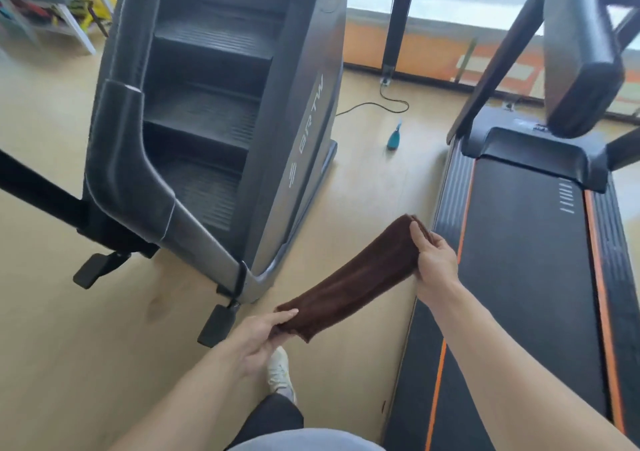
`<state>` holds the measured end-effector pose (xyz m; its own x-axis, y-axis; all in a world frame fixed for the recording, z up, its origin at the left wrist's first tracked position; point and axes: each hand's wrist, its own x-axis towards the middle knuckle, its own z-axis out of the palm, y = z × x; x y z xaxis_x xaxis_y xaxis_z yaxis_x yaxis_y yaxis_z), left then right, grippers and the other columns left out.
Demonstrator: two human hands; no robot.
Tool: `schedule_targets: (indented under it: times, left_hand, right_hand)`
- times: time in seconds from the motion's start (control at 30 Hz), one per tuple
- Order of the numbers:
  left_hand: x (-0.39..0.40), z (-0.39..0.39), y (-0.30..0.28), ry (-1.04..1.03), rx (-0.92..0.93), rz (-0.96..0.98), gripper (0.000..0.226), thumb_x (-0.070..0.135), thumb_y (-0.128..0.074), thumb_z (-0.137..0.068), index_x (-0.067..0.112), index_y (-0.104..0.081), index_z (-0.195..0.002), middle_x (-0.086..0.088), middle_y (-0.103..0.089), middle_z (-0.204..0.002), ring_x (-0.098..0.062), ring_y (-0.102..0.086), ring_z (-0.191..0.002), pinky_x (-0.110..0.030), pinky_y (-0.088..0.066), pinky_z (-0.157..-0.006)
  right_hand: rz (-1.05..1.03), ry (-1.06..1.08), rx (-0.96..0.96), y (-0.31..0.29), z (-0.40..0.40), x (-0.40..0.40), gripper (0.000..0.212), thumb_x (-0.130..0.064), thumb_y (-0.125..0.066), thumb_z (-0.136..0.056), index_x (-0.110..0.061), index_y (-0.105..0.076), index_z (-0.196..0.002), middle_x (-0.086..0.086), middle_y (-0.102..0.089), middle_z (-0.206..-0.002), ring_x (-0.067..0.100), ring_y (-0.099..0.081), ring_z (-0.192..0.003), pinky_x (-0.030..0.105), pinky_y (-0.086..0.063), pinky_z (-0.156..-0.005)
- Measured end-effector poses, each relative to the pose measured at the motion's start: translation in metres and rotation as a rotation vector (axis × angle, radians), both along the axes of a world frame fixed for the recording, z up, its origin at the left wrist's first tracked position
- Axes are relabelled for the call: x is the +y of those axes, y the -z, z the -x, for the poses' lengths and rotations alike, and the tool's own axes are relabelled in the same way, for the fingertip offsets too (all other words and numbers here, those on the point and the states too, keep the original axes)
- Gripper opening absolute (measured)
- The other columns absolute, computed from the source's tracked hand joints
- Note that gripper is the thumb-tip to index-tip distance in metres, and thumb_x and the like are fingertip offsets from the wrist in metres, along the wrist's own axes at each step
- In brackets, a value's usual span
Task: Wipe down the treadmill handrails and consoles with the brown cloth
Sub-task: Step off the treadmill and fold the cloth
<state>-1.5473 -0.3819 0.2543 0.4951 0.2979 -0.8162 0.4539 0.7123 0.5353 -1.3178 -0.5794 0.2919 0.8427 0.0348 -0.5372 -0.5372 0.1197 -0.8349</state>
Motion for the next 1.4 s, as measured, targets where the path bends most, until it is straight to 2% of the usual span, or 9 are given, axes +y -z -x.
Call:
schedule_targets:
  times: [0.1, 0.2, 0.33, 0.43, 0.57, 0.77, 0.97, 1.17, 1.4]
  left_hand:
    - [0.041, -0.084, 0.01, 0.12, -0.028, -0.017, 0.025, 0.001, -0.067, -0.092, -0.007, -0.065, -0.116, -0.023, -0.073, -0.115, -0.031, -0.07, -0.106, -0.032, -0.059, -0.08]
    - [0.071, -0.18, 0.022, 0.181, -0.07, -0.102, 0.012, -0.002, -0.066, -0.093, 0.0, -0.059, -0.103, -0.02, -0.071, -0.104, -0.03, -0.069, -0.088, -0.034, -0.062, -0.071]
    - [0.109, -0.302, 0.034, 0.352, 0.122, -0.571, 0.019, 0.008, -0.075, -0.086, 0.014, -0.057, -0.085, -0.011, -0.069, -0.094, -0.026, -0.066, -0.084, -0.039, -0.057, -0.081]
    - [0.135, -0.377, 0.036, 0.469, 0.187, -0.775, 0.019, 0.016, -0.069, -0.088, 0.019, -0.051, -0.091, -0.007, -0.066, -0.099, -0.03, -0.065, -0.093, -0.04, -0.056, -0.088]
    - [0.156, -0.48, 0.068, 0.574, 0.208, -0.762, 0.028, 0.017, -0.069, -0.082, 0.026, -0.043, -0.081, -0.009, -0.067, -0.1, -0.031, -0.067, -0.094, -0.044, -0.058, -0.086]
    - [0.181, -0.657, 0.087, 0.665, 0.227, -0.763, 0.02, 0.026, -0.078, -0.077, 0.026, -0.059, -0.084, -0.001, -0.073, -0.094, -0.025, -0.069, -0.091, -0.036, -0.058, -0.084]
    - [0.225, -0.82, 0.079, 0.593, 0.245, -0.793, 0.014, 0.019, -0.072, -0.089, 0.014, -0.069, -0.103, -0.007, -0.074, -0.104, -0.028, -0.068, -0.096, -0.038, -0.057, -0.089]
    - [0.259, -0.987, 0.086, 0.534, 0.199, -0.753, 0.01, 0.014, -0.068, -0.093, 0.016, -0.068, -0.103, -0.004, -0.072, -0.101, -0.023, -0.066, -0.096, -0.031, -0.054, -0.089]
    - [0.303, -1.189, 0.159, 0.619, 0.245, -0.707, 0.009, 0.024, -0.071, -0.091, 0.022, -0.062, -0.089, -0.001, -0.07, -0.095, -0.024, -0.064, -0.091, -0.032, -0.052, -0.081]
  right_hand:
    - [0.023, -0.055, -0.065, 0.002, -0.06, 0.048, 0.032, -0.028, -0.081, -0.088, -0.015, -0.07, -0.115, 0.003, -0.075, -0.113, 0.016, -0.069, -0.105, 0.034, -0.054, -0.101]
    - [0.138, -0.181, -0.166, 0.007, -0.112, 0.1, 0.026, -0.014, -0.082, -0.086, -0.015, -0.072, -0.111, -0.001, -0.075, -0.105, 0.009, -0.067, -0.097, 0.021, -0.05, -0.082]
    - [0.343, -0.284, -0.26, 0.021, -0.185, 0.156, 0.017, -0.017, -0.084, -0.084, -0.022, -0.072, -0.095, -0.006, -0.077, -0.094, 0.01, -0.071, -0.091, 0.023, -0.049, -0.076]
    - [0.456, -0.246, -0.234, 0.035, -0.239, 0.188, 0.016, -0.023, -0.083, -0.084, -0.023, -0.073, -0.095, -0.007, -0.076, -0.093, 0.012, -0.071, -0.09, 0.031, -0.052, -0.077]
    - [0.518, -0.194, -0.167, 0.063, -0.328, 0.223, 0.015, -0.025, -0.082, -0.084, -0.025, -0.071, -0.094, -0.006, -0.076, -0.093, 0.015, -0.07, -0.088, 0.028, -0.047, -0.073]
    - [0.57, -0.192, -0.091, 0.094, -0.505, 0.244, 0.017, -0.029, -0.081, -0.083, -0.028, -0.067, -0.091, -0.009, -0.071, -0.088, 0.015, -0.066, -0.085, 0.026, -0.04, -0.069]
    - [0.589, -0.119, -0.008, 0.091, -0.67, 0.233, 0.022, -0.028, -0.083, -0.08, -0.026, -0.072, -0.099, -0.003, -0.077, -0.098, 0.018, -0.072, -0.095, 0.039, -0.058, -0.088]
    - [0.548, -0.137, -0.019, 0.092, -0.816, 0.237, 0.027, -0.018, -0.08, -0.088, -0.022, -0.075, -0.114, -0.002, -0.076, -0.103, 0.014, -0.068, -0.092, 0.02, -0.049, -0.066]
    - [0.658, -0.075, 0.081, 0.156, -1.001, 0.259, 0.016, -0.025, -0.077, -0.091, -0.027, -0.071, -0.105, -0.006, -0.075, -0.106, 0.013, -0.067, -0.095, 0.029, -0.052, -0.073]
